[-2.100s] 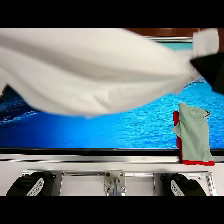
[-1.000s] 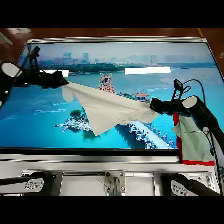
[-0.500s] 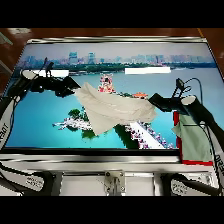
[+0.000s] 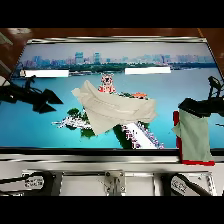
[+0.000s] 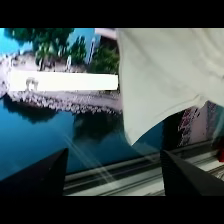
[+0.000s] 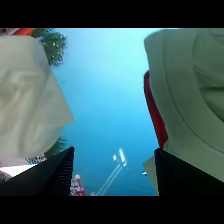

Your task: Fold the shirts.

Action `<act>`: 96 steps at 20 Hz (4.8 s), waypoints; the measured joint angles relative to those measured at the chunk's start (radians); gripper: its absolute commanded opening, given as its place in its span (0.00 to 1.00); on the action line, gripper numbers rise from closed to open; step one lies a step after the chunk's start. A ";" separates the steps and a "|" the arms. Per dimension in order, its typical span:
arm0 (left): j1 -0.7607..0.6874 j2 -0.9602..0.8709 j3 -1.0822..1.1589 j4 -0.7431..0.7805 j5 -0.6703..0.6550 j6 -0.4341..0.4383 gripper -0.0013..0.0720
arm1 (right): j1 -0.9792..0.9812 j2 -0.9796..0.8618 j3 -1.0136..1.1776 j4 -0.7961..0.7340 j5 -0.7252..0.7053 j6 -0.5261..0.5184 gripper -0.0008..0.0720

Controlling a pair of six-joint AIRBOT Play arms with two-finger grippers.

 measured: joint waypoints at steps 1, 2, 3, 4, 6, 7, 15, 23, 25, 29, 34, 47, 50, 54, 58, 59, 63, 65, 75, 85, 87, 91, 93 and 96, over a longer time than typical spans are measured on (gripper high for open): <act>-0.015 0.024 -0.081 -0.015 0.022 0.008 0.98 | -0.020 -0.021 0.002 0.015 0.022 -0.006 0.88; -0.038 0.042 -0.162 -0.037 0.060 0.016 0.98 | -0.031 -0.044 0.003 0.040 0.038 -0.011 0.88; -0.065 0.052 -0.230 -0.063 0.101 0.023 0.98 | -0.037 -0.071 0.003 0.082 0.047 -0.016 0.88; -0.101 0.061 -0.297 -0.098 0.151 0.031 0.98 | -0.039 -0.097 0.004 0.121 0.050 -0.022 0.88; -0.177 0.067 -0.389 -0.165 0.256 0.045 0.98 | -0.031 -0.151 0.005 0.209 0.047 -0.040 0.88; -0.220 0.066 -0.423 -0.199 0.311 0.051 0.98 | -0.020 -0.174 0.005 0.239 0.045 -0.046 0.88; -0.448 -0.029 -0.487 -0.418 0.583 0.061 0.78 | 0.082 -0.285 0.005 0.317 -0.031 -0.068 0.88; -0.492 -0.077 -0.481 -0.520 0.724 0.064 0.07 | 0.163 -0.315 0.005 0.319 -0.050 -0.092 0.88; -0.495 -0.076 -0.481 -0.535 0.730 0.078 0.07 | 0.192 -0.327 0.005 0.313 -0.057 -0.097 0.88; -0.488 -0.040 -0.481 -0.549 0.741 0.132 0.07 | 0.219 -0.339 0.005 0.302 -0.073 -0.097 0.88; -0.439 0.024 -0.481 -0.555 0.745 0.162 0.07 | 0.217 -0.342 0.011 0.239 -0.060 -0.071 0.88; -0.416 0.053 -0.481 -0.556 0.743 0.173 0.07 | 0.180 -0.396 0.011 0.332 -0.068 0.016 0.40; -0.416 0.053 -0.480 -0.557 0.745 0.187 0.07 | 0.187 -0.406 0.011 0.379 -0.095 0.022 0.11; -0.405 0.068 -0.453 -0.551 0.745 0.222 0.07 | 0.191 -0.377 0.012 0.407 -0.109 -0.011 0.11; -0.361 0.157 -0.336 -0.493 0.744 0.246 0.07 | 0.173 -0.262 0.056 0.406 -0.081 -0.099 0.11; -0.346 0.191 -0.290 -0.470 0.735 0.248 0.07 | 0.168 -0.223 0.078 0.406 -0.066 -0.121 0.11; -0.278 0.357 -0.043 -0.391 0.716 0.255 0.07 | 0.157 -0.027 0.209 0.399 -0.024 -0.191 0.11; -0.237 0.440 0.104 -0.373 0.711 0.256 0.07 | 0.154 0.081 0.291 0.390 -0.022 -0.207 0.11; -0.003 0.739 0.521 -0.124 0.638 0.169 0.07 | 0.154 0.519 0.584 0.127 -0.124 -0.101 0.11; 0.039 0.787 0.368 0.357 0.128 -0.004 0.07 | 0.154 0.527 0.612 -0.005 -0.007 0.009 0.11; 0.040 0.777 0.262 0.381 0.100 -0.025 0.07 | 0.157 0.436 0.605 -0.008 0.081 0.019 0.11; 0.040 0.696 0.082 0.408 0.146 -0.047 0.07 | 0.229 0.187 0.537 -0.021 0.165 0.041 0.11; 0.041 0.615 0.044 0.417 0.213 -0.061 0.07 | 0.299 0.034 0.508 -0.038 0.088 0.043 0.11; 0.041 0.460 0.021 0.397 0.351 -0.077 0.07 | 0.396 -0.177 0.489 -0.050 -0.143 0.062 0.11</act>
